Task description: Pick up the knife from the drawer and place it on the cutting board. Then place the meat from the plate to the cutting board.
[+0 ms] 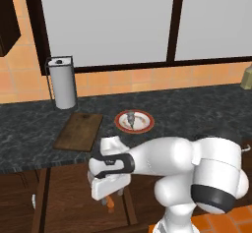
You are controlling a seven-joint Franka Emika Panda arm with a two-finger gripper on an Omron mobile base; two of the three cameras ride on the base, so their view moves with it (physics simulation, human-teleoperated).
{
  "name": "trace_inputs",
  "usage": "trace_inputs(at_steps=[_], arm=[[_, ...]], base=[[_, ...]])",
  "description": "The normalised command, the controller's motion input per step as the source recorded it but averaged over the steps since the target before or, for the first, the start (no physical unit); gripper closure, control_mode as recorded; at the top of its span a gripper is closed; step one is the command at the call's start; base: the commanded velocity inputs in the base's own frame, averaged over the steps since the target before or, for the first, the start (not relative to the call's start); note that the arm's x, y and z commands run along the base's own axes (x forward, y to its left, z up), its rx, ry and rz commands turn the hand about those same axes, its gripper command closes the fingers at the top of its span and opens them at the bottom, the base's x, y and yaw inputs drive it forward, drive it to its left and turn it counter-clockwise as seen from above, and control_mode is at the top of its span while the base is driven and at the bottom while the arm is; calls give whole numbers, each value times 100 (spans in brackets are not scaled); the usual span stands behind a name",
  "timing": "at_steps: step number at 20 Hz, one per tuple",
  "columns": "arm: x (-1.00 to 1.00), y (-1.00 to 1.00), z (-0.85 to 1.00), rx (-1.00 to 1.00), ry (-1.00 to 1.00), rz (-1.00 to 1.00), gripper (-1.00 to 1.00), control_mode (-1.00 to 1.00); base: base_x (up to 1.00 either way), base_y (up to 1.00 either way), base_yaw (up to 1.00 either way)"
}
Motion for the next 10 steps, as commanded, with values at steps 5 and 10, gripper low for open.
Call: trace_inputs(at_steps=[5, 10], arm=[[29, 18, -34, -7, -1, -19, -100, -100], [24, 19, -36, -17, -8, -15, -100, -100]], base=[[0, 0, 0], [0, 0, 0]])
